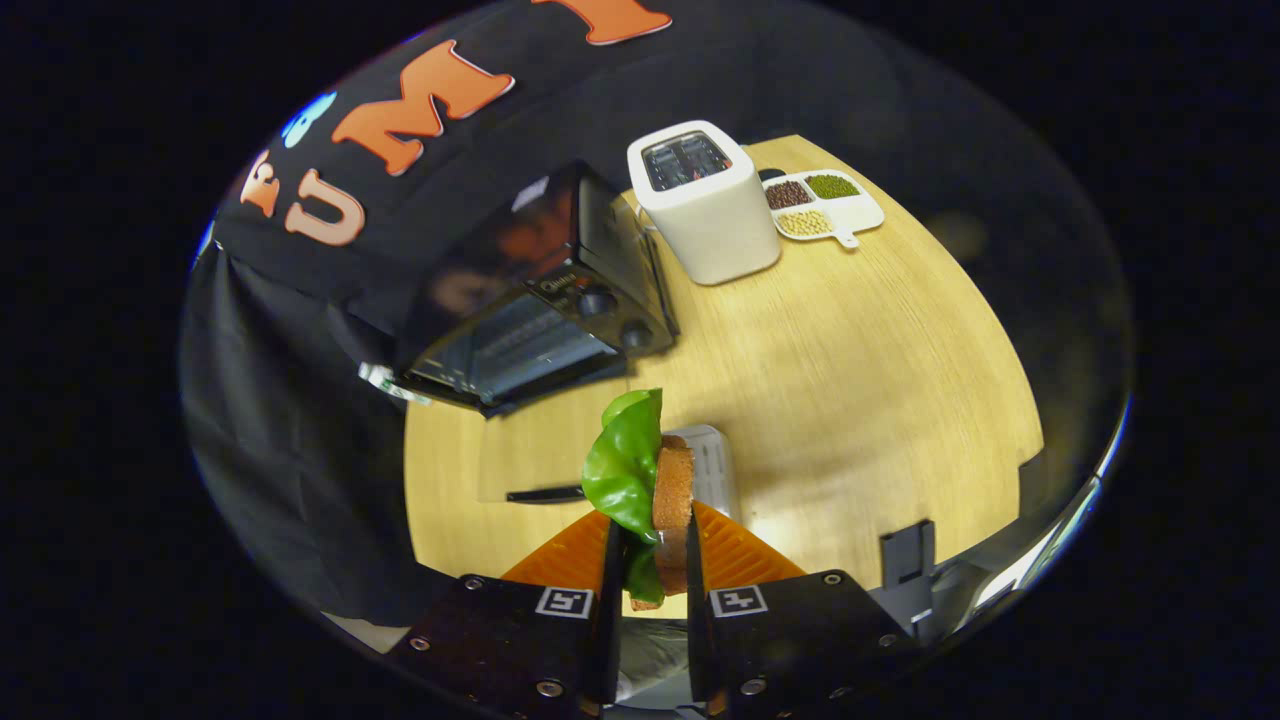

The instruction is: Open the toaster oven, put the food inside, and close the toaster oven door.

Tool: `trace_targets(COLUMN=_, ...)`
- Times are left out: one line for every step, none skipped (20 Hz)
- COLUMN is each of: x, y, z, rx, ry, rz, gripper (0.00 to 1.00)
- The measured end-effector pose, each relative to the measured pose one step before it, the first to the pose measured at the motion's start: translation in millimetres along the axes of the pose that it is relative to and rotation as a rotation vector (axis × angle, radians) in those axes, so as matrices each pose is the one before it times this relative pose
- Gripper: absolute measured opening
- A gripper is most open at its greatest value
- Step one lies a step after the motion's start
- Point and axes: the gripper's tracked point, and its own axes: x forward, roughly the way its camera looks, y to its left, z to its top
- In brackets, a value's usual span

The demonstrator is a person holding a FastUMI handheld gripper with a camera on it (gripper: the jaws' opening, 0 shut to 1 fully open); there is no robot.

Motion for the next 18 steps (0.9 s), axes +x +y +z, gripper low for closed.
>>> trace_targets(x=-1.02, y=9.63, z=-0.98, rx=0.01377, ry=-0.02178, rz=0.03293, gripper=0.28)
trace_targets(x=0.67, y=10.43, z=-0.41, rx=0.01238, ry=-0.0217, rz=0.03201, gripper=0.28)
trace_targets(x=2.61, y=8.48, z=0.96, rx=0.01576, ry=-0.02794, rz=0.02814, gripper=0.28)
trace_targets(x=5.09, y=8.19, z=0.78, rx=0.01584, ry=-0.02776, rz=0.02533, gripper=0.28)
trace_targets(x=5.66, y=7.76, z=-2.98, rx=0.02158, ry=-0.02443, rz=0.02883, gripper=0.28)
trace_targets(x=8.06, y=7.18, z=-0.98, rx=0.00248, ry=-0.02745, rz=0.03543, gripper=0.28)
trace_targets(x=8.03, y=4.23, z=-2.22, rx=0.0216, ry=-0.02608, rz=0.02449, gripper=0.28)
trace_targets(x=10.37, y=3.89, z=-2.96, rx=0.02781, ry=-0.01651, rz=0.03134, gripper=0.28)
trace_targets(x=9.8, y=6.7, z=-2.3, rx=0.03754, ry=-0.02345, rz=0.04703, gripper=0.28)
trace_targets(x=11.57, y=7.39, z=-0.83, rx=0.05509, ry=-0.02798, rz=0.05392, gripper=0.28)
trace_targets(x=16.33, y=2.95, z=-4.82, rx=0.04743, ry=-0.00772, rz=0.0425, gripper=0.28)
trace_targets(x=15.91, y=-4.4, z=-1.97, rx=0.03112, ry=-0.00981, rz=0.00986, gripper=0.28)
trace_targets(x=13.13, y=-6.46, z=-2.17, rx=0.02675, ry=-0.01225, rz=-0.00217, gripper=0.28)
trace_targets(x=14.7, y=-8.21, z=-2.96, rx=0.0235, ry=-0.00654, rz=-0.0059, gripper=0.28)
trace_targets(x=13.5, y=-4.75, z=-0.46, rx=0.01576, ry=-0.02088, rz=0.00094, gripper=0.28)
trace_targets(x=13.11, y=0.02, z=1.69, rx=0.02594, ry=-0.0253, rz=0.02107, gripper=0.28)
trace_targets(x=12.31, y=3.34, z=-0.5, rx=0.0492, ry=-0.0167, rz=0.03325, gripper=0.28)
trace_targets(x=10.82, y=3.59, z=0.75, rx=0.04876, ry=-0.0158, rz=0.03721, gripper=0.28)
